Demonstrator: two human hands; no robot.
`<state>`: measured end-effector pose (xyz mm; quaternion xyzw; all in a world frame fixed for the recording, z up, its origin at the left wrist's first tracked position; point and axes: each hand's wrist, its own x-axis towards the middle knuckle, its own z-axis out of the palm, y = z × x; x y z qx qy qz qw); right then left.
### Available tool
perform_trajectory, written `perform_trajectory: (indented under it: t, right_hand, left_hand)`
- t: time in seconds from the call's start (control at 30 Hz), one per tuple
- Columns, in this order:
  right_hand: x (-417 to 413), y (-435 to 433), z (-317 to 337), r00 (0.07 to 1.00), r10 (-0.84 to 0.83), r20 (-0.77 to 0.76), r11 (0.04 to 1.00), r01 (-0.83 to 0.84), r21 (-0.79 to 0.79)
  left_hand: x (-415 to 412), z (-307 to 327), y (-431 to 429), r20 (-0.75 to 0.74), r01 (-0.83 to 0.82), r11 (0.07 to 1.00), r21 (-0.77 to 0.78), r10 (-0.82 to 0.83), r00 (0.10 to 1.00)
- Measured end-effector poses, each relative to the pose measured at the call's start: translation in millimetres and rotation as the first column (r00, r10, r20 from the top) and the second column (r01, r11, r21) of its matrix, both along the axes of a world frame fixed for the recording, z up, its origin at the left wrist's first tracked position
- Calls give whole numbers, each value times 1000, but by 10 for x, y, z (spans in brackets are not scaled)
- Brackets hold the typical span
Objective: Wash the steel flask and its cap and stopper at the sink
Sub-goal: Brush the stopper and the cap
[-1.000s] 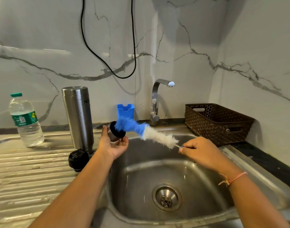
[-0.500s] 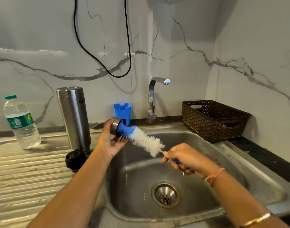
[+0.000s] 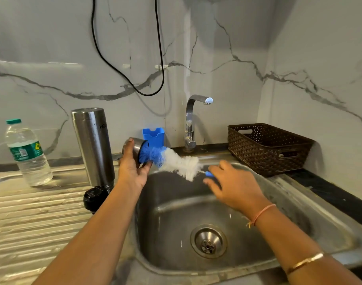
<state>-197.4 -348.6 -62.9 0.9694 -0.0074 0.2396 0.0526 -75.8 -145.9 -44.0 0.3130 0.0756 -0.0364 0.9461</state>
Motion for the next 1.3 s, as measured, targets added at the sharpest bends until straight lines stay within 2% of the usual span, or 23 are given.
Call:
perform_trajectory:
  t: [0.1, 0.17, 0.2, 0.27, 0.33, 0.4, 0.43, 0.47, 0.5, 0.57, 0.6, 0.67, 0.73, 0.77, 0.83, 0.9, 0.97, 1.0, 1.03, 1.1, 1.17, 1.23, 1.3]
  right_hand:
    - [-22, 13, 60, 996, 68, 51, 966, -79, 247]
    - [-50, 21, 51, 959, 252, -133, 704, -88, 705]
    - [-73, 32, 72, 933, 307, -187, 647, -60, 760]
    - [-76, 8, 41, 956, 227, -187, 842, -96, 530]
    - [-22, -66, -5, 996, 58, 69, 993, -65, 103]
    - [-12, -30, -13, 972, 51, 231, 998, -55, 14]
    - [-12, -10, 7, 982, 78, 175, 980, -108, 169]
    - [4, -4, 6, 987, 139, 77, 876, -159, 456]
    - [-1, -3, -2, 956, 284, -71, 606, -122, 786]
    - [-81, 4, 32, 854, 481, -199, 179, 127, 976]
    - [-91, 5, 20, 846, 494, -199, 157, 137, 978]
    - [-95, 37, 3, 909, 376, -178, 443, -8, 896]
    - [-58, 33, -3, 981, 131, -142, 921, -67, 385]
    - [-32, 23, -11, 998, 38, -51, 991, -31, 129]
    - [-10, 57, 15, 993, 28, 113, 996, -37, 80]
    - [-13, 64, 35, 990, 142, -1, 873, -125, 472]
    - [-69, 63, 26, 887, 406, -221, 397, 47, 917]
    - [-97, 50, 28, 858, 466, -215, 227, 119, 967]
    - [-97, 18, -8, 857, 475, -202, 191, 124, 974]
    - [-108, 3, -11, 919, 340, -198, 494, 5, 869]
    - [-80, -21, -17, 981, 118, -153, 921, -51, 385]
    - [-83, 12, 54, 1000, 15, -14, 992, -13, 129]
    - [-59, 13, 70, 994, 98, -43, 931, -76, 357]
  left_hand:
    - [-1, 26, 4, 56, -3, 1000, 19, 2, 998]
    - [0, 25, 9, 75, 38, 998, 60, -42, 996]
    - [-6, 19, 11, 72, 58, 996, 68, -63, 995]
    - [-22, -1, 2, 50, 76, 996, 45, -78, 996]
    - [-43, -16, -21, 26, 68, 997, 27, -68, 997]
    - [-38, -11, -34, 25, 61, 998, 30, -61, 998]
    - [-26, -10, -28, 32, 59, 998, 29, -60, 998]
    - [-21, -1, -17, 43, 60, 998, 21, -61, 997]
    - [-14, 10, -5, 54, 69, 998, 12, -70, 996]
    - [-22, 43, 6, 79, 101, 995, -3, -101, 992]
    - [-23, 55, 9, 89, 107, 994, -9, -106, 990]
    - [1, 65, 5, 90, 87, 996, -4, -87, 992]
    - [19, 52, 5, 70, 63, 998, 11, -64, 996]
    - [26, 39, 5, 50, 50, 999, 20, -51, 997]
    - [19, 9, 6, 11, 47, 998, 41, -47, 999]
    - [-10, -5, 3, 12, 79, 997, 24, -79, 997]
    - [-18, 3, -6, 35, 105, 994, 9, -105, 994]
    - [-19, 13, -12, 50, 114, 993, 2, -114, 992]
    - [-18, 26, -24, 62, 119, 993, -12, -118, 991]
    - [-35, 53, -43, 65, 115, 992, -51, -112, 992]
    - [-46, 69, -37, 28, 82, 994, -78, -80, 996]
    - [-31, 54, -17, -8, 61, 994, -85, -62, 998]
    - [-28, 37, -4, -6, 75, 995, -64, -75, 997]
